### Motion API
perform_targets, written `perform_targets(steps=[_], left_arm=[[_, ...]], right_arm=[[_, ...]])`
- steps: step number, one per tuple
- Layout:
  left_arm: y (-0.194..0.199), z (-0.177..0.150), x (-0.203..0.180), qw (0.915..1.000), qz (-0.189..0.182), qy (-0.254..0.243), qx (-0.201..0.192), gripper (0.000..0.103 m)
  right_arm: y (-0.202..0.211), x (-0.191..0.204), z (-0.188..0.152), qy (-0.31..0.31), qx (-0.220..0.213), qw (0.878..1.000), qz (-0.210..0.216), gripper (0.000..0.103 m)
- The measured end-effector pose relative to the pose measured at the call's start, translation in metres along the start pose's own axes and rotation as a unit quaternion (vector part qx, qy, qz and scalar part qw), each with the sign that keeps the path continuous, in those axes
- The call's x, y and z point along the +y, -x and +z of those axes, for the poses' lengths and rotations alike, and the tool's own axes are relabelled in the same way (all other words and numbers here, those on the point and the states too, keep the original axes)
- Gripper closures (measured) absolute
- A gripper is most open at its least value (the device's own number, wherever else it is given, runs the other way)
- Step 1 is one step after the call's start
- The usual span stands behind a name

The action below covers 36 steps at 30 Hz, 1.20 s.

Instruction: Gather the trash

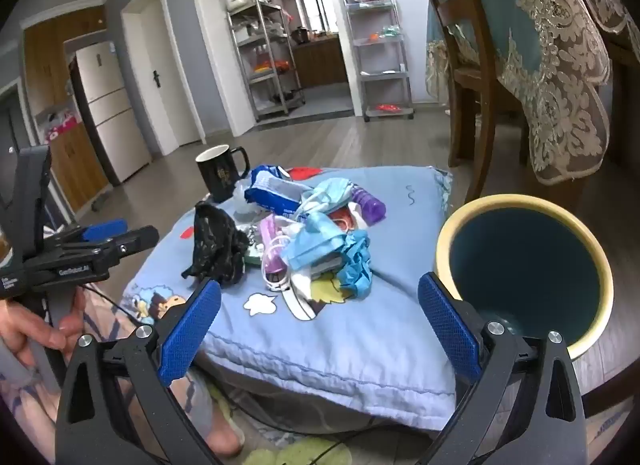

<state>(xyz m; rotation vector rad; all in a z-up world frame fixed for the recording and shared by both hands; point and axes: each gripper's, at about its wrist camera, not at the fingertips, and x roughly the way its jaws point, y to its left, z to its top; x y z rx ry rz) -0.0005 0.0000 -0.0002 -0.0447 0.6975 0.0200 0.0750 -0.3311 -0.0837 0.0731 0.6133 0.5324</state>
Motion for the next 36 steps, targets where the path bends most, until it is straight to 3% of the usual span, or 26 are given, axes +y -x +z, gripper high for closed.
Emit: perform_targets(steps=[11,36], left_arm=[[-0.005,0.000,-0.008,0.9998,-0.003,-0.003,0.018,0.006],[-0.012,-0.004,-0.003,0.9998,-0.005,-0.004,0.019,0.006]], right_arm=[[0.002,0.003,-0.001,-0.003,-0.010,1.000,-0.003,0.005],[0.004,-0.007,-0.001,-0.017,-0.005,1.000,-0.005,0.005]])
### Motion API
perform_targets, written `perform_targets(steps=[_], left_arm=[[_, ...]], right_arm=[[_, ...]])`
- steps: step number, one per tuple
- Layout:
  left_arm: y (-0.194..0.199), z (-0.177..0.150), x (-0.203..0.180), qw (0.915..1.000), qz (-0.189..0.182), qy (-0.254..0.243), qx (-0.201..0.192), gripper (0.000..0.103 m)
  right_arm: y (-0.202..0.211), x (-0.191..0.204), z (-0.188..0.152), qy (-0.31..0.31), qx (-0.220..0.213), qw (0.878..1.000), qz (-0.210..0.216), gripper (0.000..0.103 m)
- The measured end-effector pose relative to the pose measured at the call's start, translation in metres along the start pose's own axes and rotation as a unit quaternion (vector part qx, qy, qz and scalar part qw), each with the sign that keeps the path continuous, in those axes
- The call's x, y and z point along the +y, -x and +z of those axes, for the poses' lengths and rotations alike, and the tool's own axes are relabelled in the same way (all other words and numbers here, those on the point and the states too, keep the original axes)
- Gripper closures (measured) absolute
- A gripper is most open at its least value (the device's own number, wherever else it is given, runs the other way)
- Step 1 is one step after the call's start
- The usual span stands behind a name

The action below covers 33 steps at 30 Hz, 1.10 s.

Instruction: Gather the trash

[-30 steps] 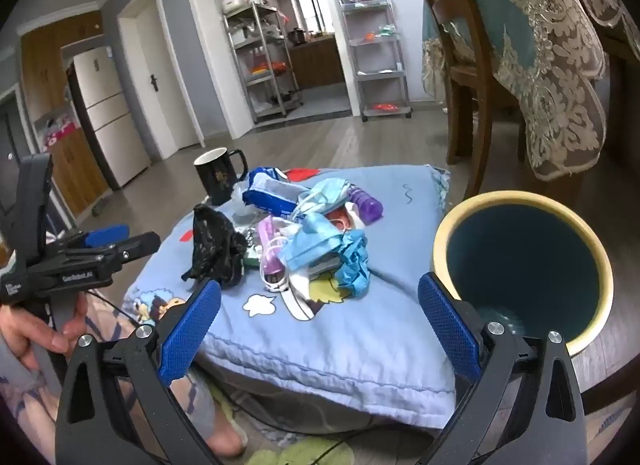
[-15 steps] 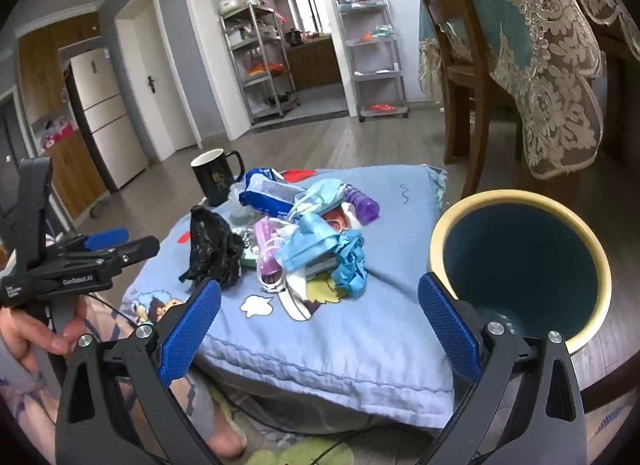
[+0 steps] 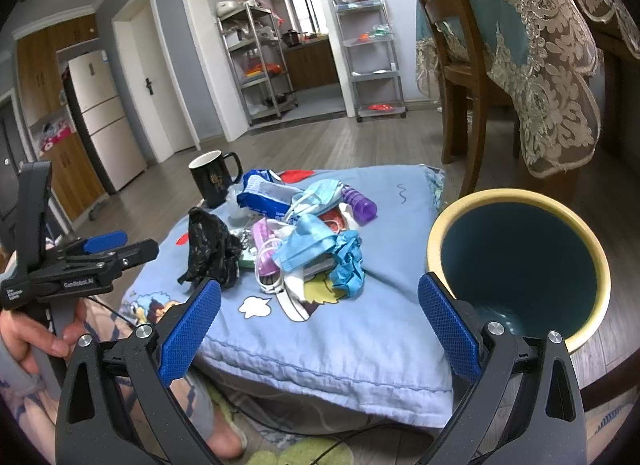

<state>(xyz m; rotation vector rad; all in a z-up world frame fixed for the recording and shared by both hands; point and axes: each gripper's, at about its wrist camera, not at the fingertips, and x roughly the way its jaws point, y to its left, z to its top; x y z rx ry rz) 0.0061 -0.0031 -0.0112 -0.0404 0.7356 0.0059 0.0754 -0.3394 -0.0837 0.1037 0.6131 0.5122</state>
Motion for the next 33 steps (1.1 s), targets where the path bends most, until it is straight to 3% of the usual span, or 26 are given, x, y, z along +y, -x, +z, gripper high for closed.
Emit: perform_targets(steps=[33], left_arm=[[-0.0042,-0.0023,0.0025,1.0000,0.001,0.000,0.003,0.006]], right_arm=[[0.0004,-0.0005,0.0001,0.000,0.000,1.000,0.000,0.005]])
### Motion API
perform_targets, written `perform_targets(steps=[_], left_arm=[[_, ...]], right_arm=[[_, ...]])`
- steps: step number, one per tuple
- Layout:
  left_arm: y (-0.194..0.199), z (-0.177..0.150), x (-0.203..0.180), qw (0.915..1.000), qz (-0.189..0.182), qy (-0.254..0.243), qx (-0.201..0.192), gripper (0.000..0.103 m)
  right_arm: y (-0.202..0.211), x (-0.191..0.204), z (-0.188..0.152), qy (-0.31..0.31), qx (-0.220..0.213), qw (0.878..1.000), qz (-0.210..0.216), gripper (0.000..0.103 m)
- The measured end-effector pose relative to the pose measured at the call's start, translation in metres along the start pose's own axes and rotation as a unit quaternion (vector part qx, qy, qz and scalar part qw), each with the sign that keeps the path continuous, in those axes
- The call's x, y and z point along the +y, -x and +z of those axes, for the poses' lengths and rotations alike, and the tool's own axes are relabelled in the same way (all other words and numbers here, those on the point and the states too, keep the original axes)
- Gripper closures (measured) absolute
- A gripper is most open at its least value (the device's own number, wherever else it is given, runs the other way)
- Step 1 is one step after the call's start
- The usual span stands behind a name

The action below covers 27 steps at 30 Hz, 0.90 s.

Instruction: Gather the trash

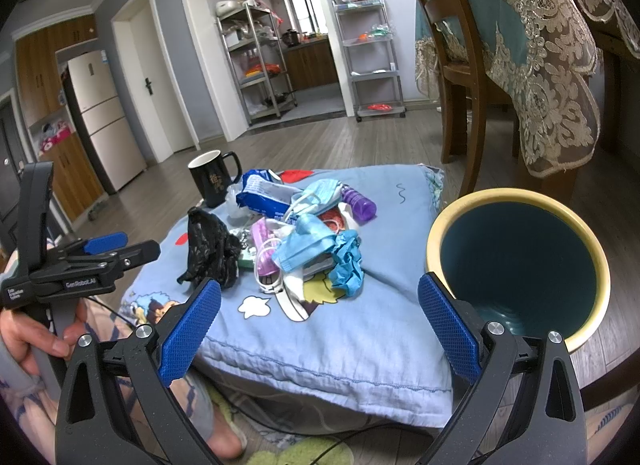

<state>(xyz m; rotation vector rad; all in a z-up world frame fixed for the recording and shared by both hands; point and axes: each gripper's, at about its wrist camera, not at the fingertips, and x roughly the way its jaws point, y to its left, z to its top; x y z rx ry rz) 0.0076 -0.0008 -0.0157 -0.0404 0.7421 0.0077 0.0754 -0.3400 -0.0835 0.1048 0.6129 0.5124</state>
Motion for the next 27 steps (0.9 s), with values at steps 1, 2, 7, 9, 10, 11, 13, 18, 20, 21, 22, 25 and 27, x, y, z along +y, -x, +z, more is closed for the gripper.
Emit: perform_targets(steps=[1,2,7,9,10,11,13,18,20,21,22,25,27], left_arm=[[0.000,0.000,0.000,1.0000,0.000,0.000,0.000,0.006],[0.000,0.000,0.000,1.0000,0.001,0.000,0.001,0.006],[-0.004,-0.004,0.002,1.0000,0.001,0.000,0.003,0.006],[-0.004,-0.003,0.002,1.0000,0.001,0.000,0.003,0.006],[-0.004,-0.002,0.001,1.0000,0.001,0.000,0.003,0.006],[-0.005,-0.004,0.002,1.0000,0.001,0.000,0.004,0.006],[-0.005,-0.004,0.001,1.0000,0.001,-0.001,0.004,0.006],[-0.004,-0.003,-0.001,1.0000,0.003,0.001,0.008,0.006],[-0.004,-0.002,0.002,0.9999,0.002,0.007,0.009,0.006],[-0.004,0.000,0.002,0.9999,0.003,0.011,0.010,0.006],[-0.005,0.001,0.004,0.9998,0.002,0.016,0.012,0.006],[-0.009,0.005,0.010,0.9992,-0.003,0.035,0.020,0.006],[-0.015,0.009,0.015,0.9984,-0.004,0.049,0.028,0.006]], right_arm=[[0.000,0.000,0.000,0.000,0.000,1.000,0.000,0.005],[0.000,0.000,0.000,0.000,0.000,1.000,0.000,0.005],[0.000,0.000,0.000,0.000,0.000,1.000,0.000,0.005],[0.000,0.000,0.000,0.000,0.001,1.000,0.000,0.005],[-0.001,0.000,0.000,0.000,0.000,1.000,0.000,0.005],[-0.001,0.000,0.000,0.000,0.000,1.000,0.000,0.005],[0.000,0.000,0.000,0.000,0.000,1.000,0.000,0.005],[-0.001,0.000,0.000,0.000,0.001,1.000,-0.001,0.005],[-0.001,0.000,0.000,-0.001,0.001,1.000,-0.002,0.005],[-0.001,-0.001,0.000,-0.001,0.003,1.000,-0.002,0.005],[-0.001,-0.002,0.000,-0.001,0.004,1.000,-0.003,0.005],[-0.003,-0.005,0.000,-0.005,0.008,1.000,-0.005,0.005],[-0.006,-0.007,0.001,-0.009,0.014,1.000,-0.006,0.005]])
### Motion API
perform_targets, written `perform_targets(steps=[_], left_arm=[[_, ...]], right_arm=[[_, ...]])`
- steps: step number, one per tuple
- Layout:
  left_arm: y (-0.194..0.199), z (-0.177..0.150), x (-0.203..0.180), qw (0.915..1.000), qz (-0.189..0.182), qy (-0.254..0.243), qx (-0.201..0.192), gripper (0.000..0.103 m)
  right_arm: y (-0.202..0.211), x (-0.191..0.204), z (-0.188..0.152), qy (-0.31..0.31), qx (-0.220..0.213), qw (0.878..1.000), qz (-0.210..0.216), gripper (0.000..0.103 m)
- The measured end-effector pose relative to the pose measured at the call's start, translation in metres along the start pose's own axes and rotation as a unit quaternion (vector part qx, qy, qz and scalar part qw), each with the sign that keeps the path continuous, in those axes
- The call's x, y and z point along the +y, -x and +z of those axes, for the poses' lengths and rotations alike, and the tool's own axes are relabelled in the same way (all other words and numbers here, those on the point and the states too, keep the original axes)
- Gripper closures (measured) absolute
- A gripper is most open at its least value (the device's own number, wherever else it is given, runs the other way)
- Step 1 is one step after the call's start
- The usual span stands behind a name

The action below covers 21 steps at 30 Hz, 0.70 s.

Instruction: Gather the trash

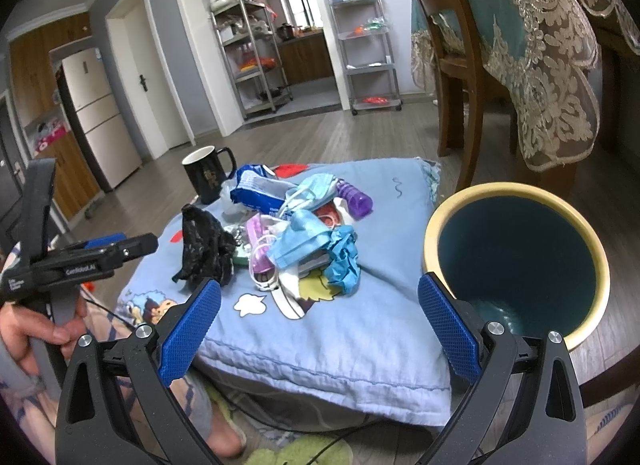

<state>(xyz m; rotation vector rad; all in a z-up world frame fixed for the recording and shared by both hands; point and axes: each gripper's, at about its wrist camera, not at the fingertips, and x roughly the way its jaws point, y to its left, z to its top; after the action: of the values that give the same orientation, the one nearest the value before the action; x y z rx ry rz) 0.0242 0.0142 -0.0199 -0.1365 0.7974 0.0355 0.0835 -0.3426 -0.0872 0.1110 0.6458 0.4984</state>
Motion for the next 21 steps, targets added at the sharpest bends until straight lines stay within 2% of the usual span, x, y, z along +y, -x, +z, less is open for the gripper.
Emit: perform_targets(steps=[5,10,15,17,18,21], left_arm=[[-0.017,0.014,0.008,0.9996,-0.002,0.018,0.022,0.006],[-0.033,0.034,0.010,0.9990,0.000,0.037,0.025,0.006],[-0.052,0.064,0.025,0.9975,0.039,0.059,0.009,0.006],[-0.059,0.070,0.037,0.9964,0.052,0.066,0.015,0.006],[-0.064,0.071,0.047,0.9953,0.051,0.078,0.026,0.006],[-0.080,0.064,0.070,0.9893,0.013,0.131,0.062,0.006]], right_arm=[[-0.012,-0.001,0.005,-0.006,0.023,1.000,-0.001,0.005],[-0.023,-0.001,0.012,-0.002,0.033,0.999,-0.004,0.005],[-0.029,-0.002,0.017,-0.005,0.040,0.999,-0.007,0.005],[-0.030,-0.002,0.017,-0.005,0.042,0.999,-0.010,0.005],[-0.030,-0.003,0.017,-0.006,0.043,0.999,-0.011,0.005],[-0.032,-0.006,0.017,-0.012,0.047,0.999,-0.013,0.005]])
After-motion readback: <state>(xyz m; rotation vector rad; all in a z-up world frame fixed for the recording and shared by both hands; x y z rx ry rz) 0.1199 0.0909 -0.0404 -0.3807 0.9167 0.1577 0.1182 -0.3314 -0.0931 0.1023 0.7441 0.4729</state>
